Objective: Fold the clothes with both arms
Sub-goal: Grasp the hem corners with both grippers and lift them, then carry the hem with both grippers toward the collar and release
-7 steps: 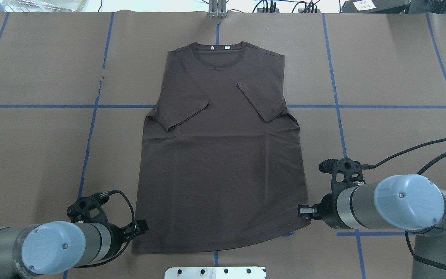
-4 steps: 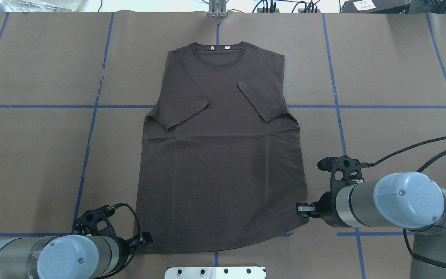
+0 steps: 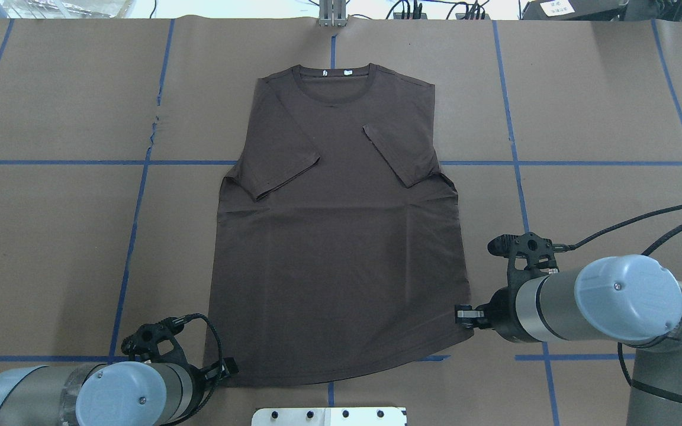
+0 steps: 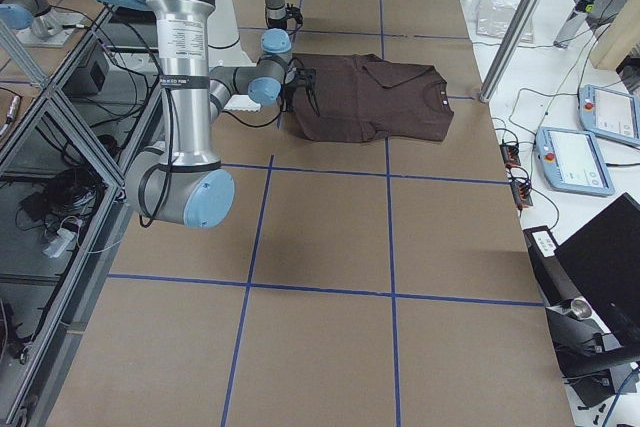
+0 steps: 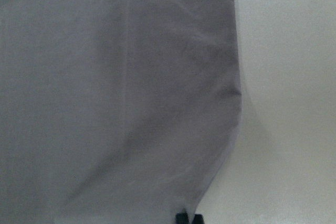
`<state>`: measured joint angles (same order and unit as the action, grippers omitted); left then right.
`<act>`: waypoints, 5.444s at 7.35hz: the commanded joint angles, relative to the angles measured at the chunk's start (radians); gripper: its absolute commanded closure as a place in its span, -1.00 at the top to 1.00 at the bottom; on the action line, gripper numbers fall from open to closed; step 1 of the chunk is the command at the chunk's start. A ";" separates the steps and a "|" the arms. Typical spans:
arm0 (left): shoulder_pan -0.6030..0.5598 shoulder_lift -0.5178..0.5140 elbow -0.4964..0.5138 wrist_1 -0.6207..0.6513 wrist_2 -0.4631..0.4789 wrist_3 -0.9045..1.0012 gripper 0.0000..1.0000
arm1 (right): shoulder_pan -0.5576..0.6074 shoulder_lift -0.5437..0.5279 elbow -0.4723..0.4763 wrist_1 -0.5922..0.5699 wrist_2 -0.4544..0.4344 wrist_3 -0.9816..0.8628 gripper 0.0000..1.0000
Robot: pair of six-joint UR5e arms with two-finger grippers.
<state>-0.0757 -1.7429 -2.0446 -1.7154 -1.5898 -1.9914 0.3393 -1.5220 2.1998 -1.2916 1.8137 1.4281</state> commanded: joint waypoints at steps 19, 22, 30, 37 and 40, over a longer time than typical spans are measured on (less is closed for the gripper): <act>0.065 -0.040 -0.333 0.326 -0.107 0.017 -1.00 | -0.113 -0.161 0.187 -0.005 0.156 0.002 -1.00; -0.082 -0.061 -0.321 0.327 -0.108 0.164 -1.00 | 0.085 -0.012 0.105 -0.006 0.160 -0.057 -1.00; -0.557 -0.299 0.125 0.281 -0.147 0.601 -1.00 | 0.521 0.396 -0.453 -0.008 0.295 -0.383 -1.00; -0.638 -0.479 0.467 0.085 -0.147 0.632 -1.00 | 0.557 0.586 -0.744 -0.003 0.312 -0.423 -1.00; -0.638 -0.515 0.506 0.083 -0.147 0.619 -1.00 | 0.520 0.582 -0.764 -0.002 0.305 -0.423 -1.00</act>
<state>-0.7131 -2.2435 -1.5639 -1.6316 -1.7365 -1.3676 0.8712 -0.9376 1.4480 -1.2940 2.1210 1.0047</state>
